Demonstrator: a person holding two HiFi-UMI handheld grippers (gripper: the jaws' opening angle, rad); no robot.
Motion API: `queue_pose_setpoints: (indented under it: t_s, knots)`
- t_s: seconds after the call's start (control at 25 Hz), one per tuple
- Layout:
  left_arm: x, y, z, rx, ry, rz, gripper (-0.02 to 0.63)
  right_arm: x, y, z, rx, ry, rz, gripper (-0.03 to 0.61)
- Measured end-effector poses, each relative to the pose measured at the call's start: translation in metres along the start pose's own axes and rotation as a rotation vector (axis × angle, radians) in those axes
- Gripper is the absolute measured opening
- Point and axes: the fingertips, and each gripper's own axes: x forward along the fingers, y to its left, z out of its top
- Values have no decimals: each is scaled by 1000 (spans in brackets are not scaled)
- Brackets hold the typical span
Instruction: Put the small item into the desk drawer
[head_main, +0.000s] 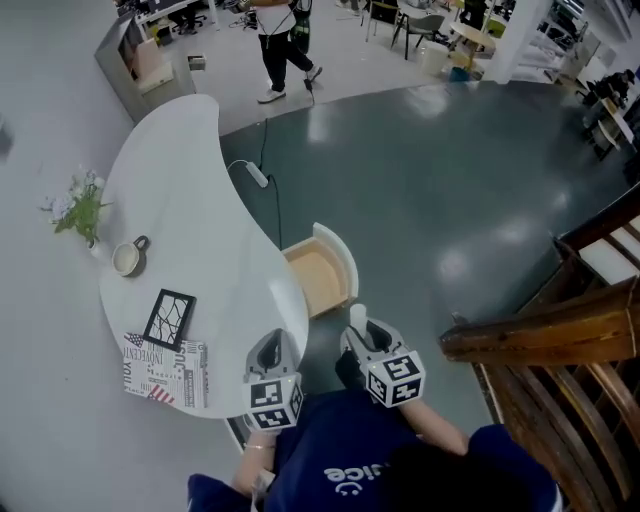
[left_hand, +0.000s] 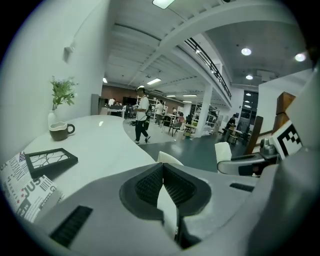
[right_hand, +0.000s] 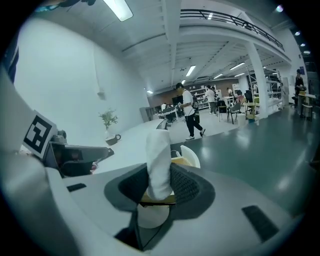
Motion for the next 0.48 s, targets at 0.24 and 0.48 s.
queue_pose_setpoints:
  t_s: [0.24, 0.48]
  knots:
    - [44, -8, 18, -34, 3, 98, 5, 32, -44, 30, -23, 27, 68, 138]
    - [77, -22, 26, -73, 7, 171, 5, 53, -77, 53, -92, 43, 135, 138]
